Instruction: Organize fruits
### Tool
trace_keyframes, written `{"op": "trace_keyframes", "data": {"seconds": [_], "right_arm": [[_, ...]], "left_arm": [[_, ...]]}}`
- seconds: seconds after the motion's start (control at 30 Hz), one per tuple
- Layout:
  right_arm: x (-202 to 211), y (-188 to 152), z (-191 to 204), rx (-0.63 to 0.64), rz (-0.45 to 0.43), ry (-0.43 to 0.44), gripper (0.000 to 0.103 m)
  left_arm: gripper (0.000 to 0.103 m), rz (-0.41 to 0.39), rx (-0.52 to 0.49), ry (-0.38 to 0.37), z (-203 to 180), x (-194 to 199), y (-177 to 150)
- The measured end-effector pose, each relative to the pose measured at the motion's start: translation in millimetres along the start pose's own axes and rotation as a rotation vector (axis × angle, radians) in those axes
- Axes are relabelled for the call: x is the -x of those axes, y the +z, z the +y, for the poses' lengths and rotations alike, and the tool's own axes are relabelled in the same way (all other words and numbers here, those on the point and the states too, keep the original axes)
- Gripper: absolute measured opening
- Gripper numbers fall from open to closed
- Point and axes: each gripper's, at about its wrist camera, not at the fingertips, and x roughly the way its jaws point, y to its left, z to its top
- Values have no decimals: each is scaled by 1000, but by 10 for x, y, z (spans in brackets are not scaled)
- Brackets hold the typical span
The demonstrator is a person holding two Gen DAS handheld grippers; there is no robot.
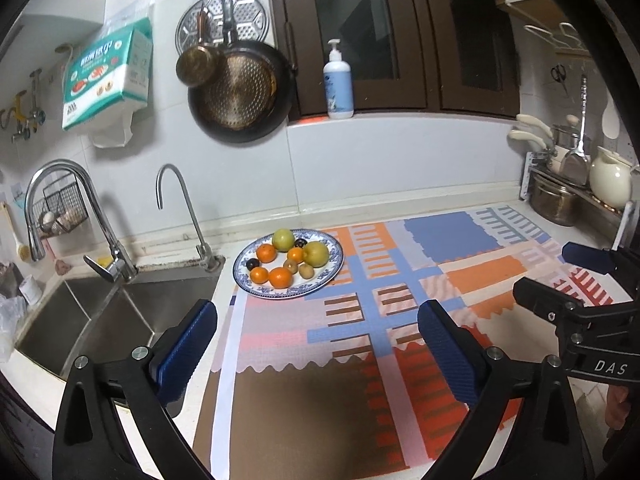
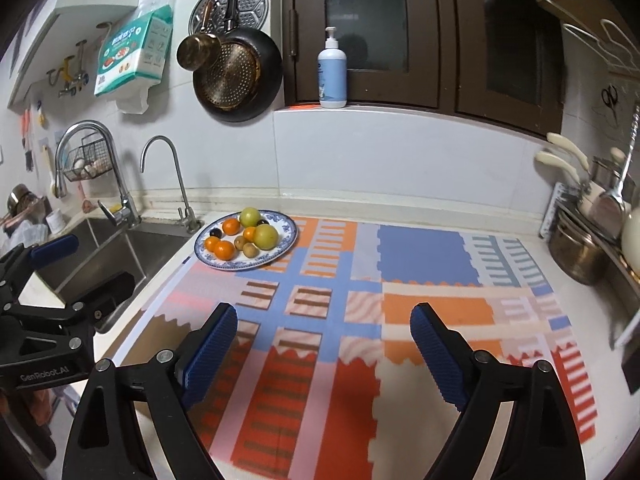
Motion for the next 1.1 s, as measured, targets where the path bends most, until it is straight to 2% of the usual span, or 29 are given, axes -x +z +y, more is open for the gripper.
{"op": "trace_keyframes", "data": {"seconds": [0.3,1.1], "right_arm": [[310,-134,-63,-29,-14,-8,89],[634,-221,-143,-37,-38,-21,89]], "left_arm": [[103,-60,-14,-3,-98,303,12],[103,-74,-15,-10,-228,539,-69]]}}
